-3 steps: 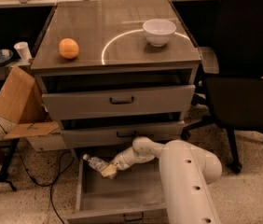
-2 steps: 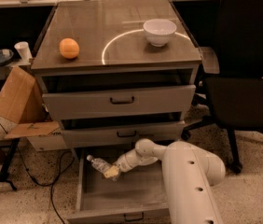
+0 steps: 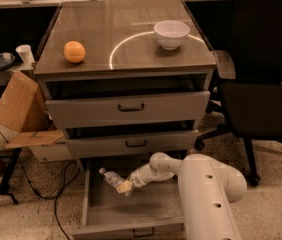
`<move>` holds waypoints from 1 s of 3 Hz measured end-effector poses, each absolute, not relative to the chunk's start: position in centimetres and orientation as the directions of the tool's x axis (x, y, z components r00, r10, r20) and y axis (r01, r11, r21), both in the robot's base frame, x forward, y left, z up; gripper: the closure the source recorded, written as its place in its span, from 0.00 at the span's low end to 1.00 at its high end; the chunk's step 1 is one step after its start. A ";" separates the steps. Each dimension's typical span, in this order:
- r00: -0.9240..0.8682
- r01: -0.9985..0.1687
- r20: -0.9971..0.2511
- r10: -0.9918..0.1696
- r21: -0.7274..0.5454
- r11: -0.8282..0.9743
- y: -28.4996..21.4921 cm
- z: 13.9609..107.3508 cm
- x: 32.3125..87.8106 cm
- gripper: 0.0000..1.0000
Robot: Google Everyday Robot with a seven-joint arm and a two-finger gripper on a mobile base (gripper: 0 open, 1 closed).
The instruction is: Place blue plastic bottle into bottom drawer
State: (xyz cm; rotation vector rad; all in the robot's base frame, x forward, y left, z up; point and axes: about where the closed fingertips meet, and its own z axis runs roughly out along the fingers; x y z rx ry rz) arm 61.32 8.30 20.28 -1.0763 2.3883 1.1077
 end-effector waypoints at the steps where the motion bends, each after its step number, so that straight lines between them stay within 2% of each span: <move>1: -0.682 -0.731 -0.527 -0.507 0.520 0.442 8.0 20.1 61.1 0.50; 3: -0.682 -0.731 -0.538 -0.495 0.497 0.468 7.9 20.3 60.9 0.04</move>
Offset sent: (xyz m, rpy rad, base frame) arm -0.0019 -0.0114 0.0067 -0.0436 -0.0601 -0.0787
